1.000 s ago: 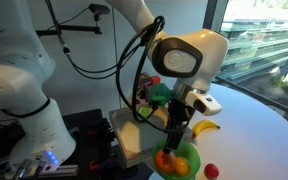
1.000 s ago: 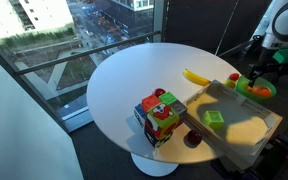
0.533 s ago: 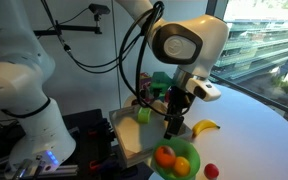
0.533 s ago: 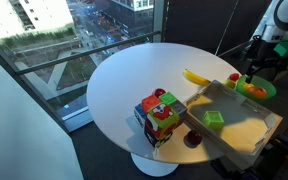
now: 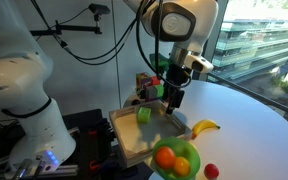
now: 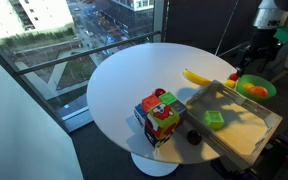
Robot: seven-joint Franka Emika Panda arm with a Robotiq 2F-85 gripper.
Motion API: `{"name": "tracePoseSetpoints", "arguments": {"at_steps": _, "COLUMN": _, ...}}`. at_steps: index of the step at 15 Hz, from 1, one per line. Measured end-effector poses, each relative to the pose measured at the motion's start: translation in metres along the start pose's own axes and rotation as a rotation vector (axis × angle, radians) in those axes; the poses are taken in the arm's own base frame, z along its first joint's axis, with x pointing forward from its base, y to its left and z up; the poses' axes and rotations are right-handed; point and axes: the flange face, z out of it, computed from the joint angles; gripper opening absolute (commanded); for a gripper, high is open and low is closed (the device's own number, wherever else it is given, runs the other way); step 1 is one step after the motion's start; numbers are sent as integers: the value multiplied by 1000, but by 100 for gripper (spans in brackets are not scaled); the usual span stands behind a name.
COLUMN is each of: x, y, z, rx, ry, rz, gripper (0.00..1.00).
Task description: Put the orange onto the bowl
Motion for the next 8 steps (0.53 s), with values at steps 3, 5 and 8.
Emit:
{"name": "tracePoseSetpoints", "arguments": {"at_steps": 3, "x": -7, "y": -26, "z": -18, "rx": -16, "ry": 42, "rz": -65, "gripper": 100}}
{"name": "tracePoseSetpoints", "arguments": {"at_steps": 5, "x": -13, "y": -41, "z": -31, "rx": -23, "ry": 72, "rz": -100, "gripper": 100}}
{"name": "tracePoseSetpoints", "arguments": {"at_steps": 8, "x": -24, "y": -59, "z": -49, "rx": -26, "ry": 116, "rz": -141, "gripper": 100}}
